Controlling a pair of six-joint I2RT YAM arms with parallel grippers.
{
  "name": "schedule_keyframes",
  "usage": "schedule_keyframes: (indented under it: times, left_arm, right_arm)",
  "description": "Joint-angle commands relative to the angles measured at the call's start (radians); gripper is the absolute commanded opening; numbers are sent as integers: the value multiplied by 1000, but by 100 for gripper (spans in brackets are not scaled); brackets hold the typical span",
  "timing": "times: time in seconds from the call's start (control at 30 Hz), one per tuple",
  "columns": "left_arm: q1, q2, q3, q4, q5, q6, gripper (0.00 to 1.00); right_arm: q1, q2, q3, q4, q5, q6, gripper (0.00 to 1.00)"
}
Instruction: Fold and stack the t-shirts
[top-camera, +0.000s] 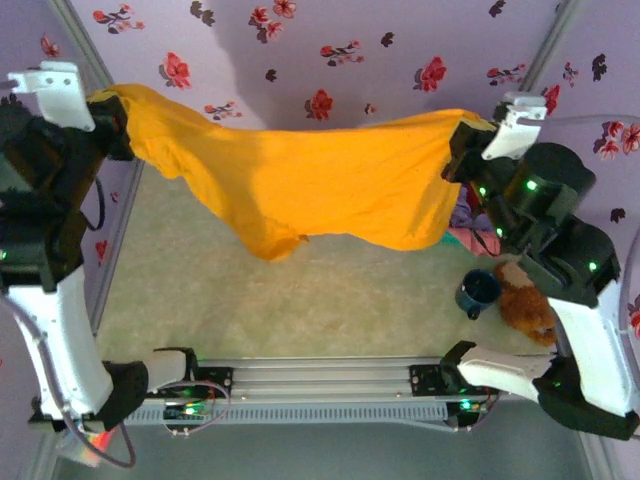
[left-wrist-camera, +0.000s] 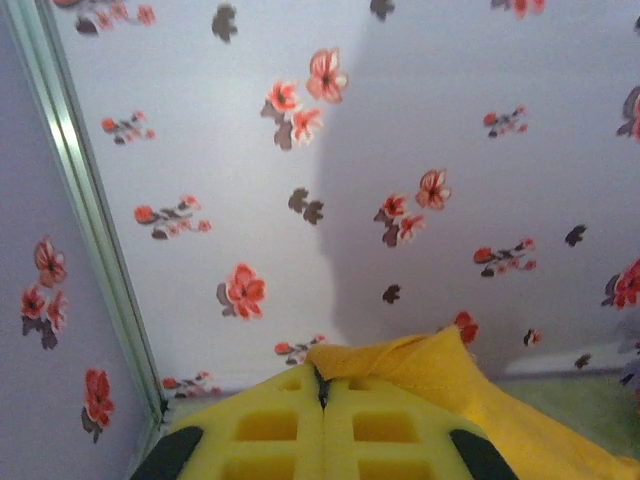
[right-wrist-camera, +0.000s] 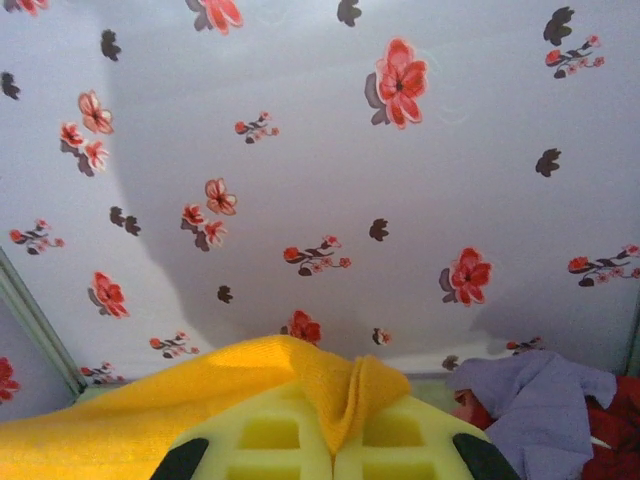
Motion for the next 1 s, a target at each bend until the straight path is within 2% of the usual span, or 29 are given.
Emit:
schedule_keyframes:
  times: [0.0,0.13,0.23,0.37,0.5,0.63,0.8,0.9,0.97]
  left_arm:
    - [-5,-79,-26,52,9,5,0]
    - [-5,-168,-28,25,21,-63,0]
    - [-2,-201,47,-25,9,-96,0]
    - [17,-167,150,-115,-8,-53,0]
    - [26,-104,214,-150,-41,-32,0]
    - [23,5,230,-186,-115,-8,0]
    - [21,169,155,-183,-174,50,0]
    - [21,281,53,-108,-182,83,0]
    - [22,381,17,-73,-180,89,0]
  right_arm:
    - [5,-73,-24,34,-41,39,0]
    - [6,-117,-1,-15,-110,83,0]
    - [6,-164,-20,-22,-114,116,0]
    - [5,-224,-85,9,-88,123,0]
    - [5,-200,-77,10,-63,100,0]
    - [5,-103,-35,-13,11,61,0]
    - [0,86,0,-35,102,-6,0]
    - [-61,194,-47,15,65,-3,0]
    - [-141,299,-54,3,-5,49,0]
